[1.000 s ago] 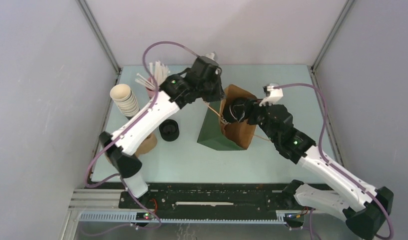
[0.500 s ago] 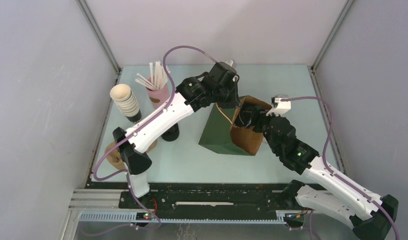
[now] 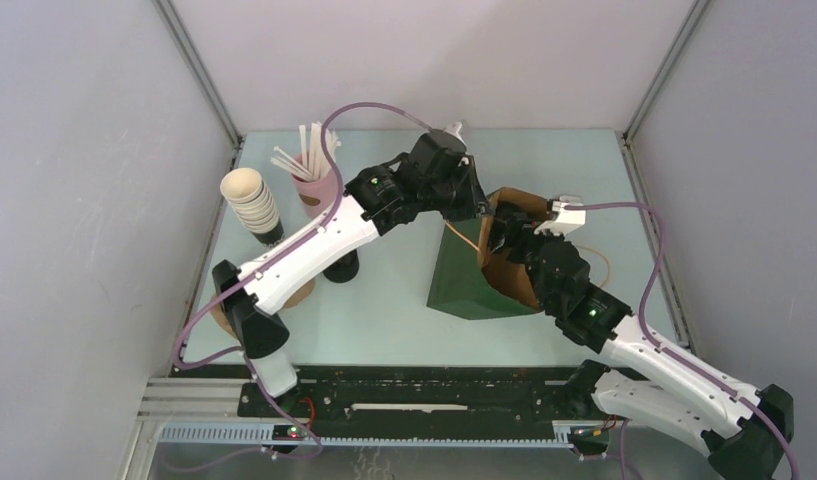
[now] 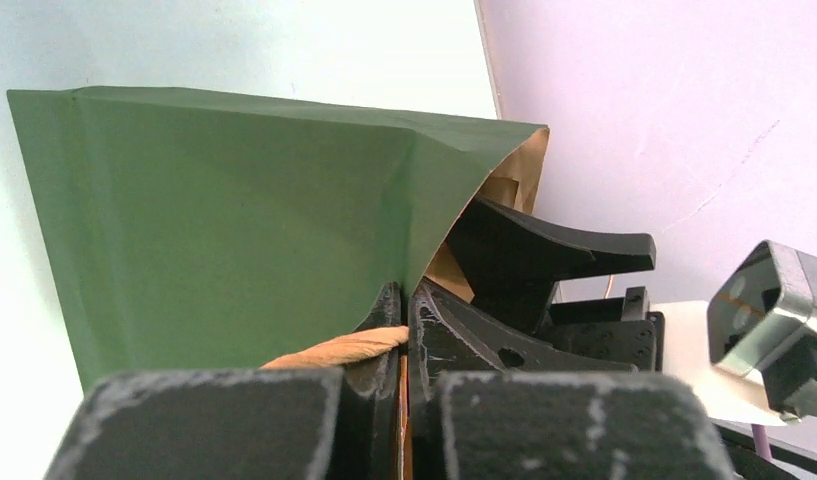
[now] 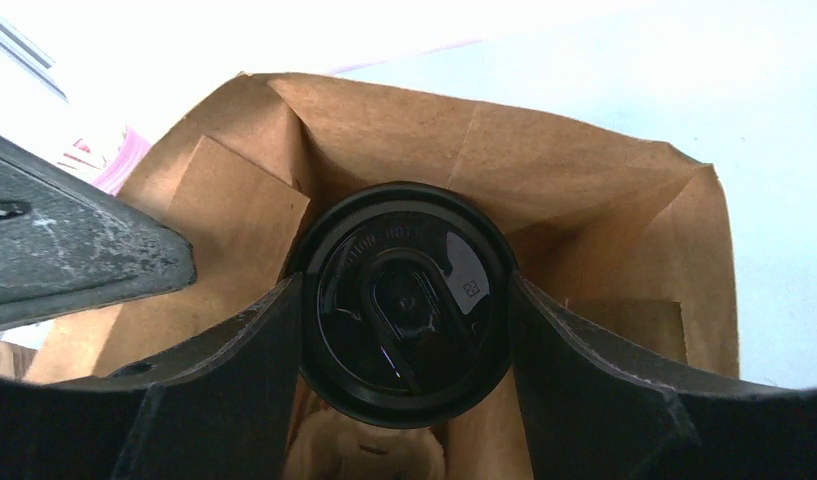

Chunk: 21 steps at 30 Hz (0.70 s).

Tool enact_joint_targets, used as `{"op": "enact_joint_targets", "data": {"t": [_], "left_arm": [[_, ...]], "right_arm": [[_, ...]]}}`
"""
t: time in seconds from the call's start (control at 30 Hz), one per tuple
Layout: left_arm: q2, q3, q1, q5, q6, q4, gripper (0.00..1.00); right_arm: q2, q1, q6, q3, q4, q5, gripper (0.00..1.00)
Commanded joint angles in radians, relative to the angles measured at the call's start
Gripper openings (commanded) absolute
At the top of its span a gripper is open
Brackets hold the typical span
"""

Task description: Pack the takeout coffee

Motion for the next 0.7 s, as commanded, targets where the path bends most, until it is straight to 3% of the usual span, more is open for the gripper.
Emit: {"op": "enact_joint_targets", "data": {"t": [0.0,0.13,0.23,0.33,0.47,0.67], "left_arm": [[-0.055,0.037,-0.014,-0.054,-0.002,0.01,0.0],[0.066,0.413,-0.023,-0.29,0.102,-0.424,0.0],[0.134,0.567,-0.039,-0.443,0.134,-0.623,0.0],[0.106,0.477,-0.038,-0.438,0.141,-0.58,0.0],[0.134,0.393,-0.037,-0.308,0.158,-0.434,0.0],[0.263,0.468,-0.051,-0.167,0.163,-0.427,0.0]], "right_arm": [[-0.013,-0.012,0.011,-0.011,0.058,0.02,0.17],[0.016,-0.044,0.063,-0.023,0.068,-0.063,0.17],[0.07,-0.065,0.13,-0.023,0.107,-0.124,0.17],[0.123,-0.069,0.168,-0.008,0.154,-0.16,0.16],[0.169,-0.102,0.258,-0.008,0.146,-0.219,0.17],[0.169,-0.127,0.273,-0.032,0.166,-0.292,0.16]]}}
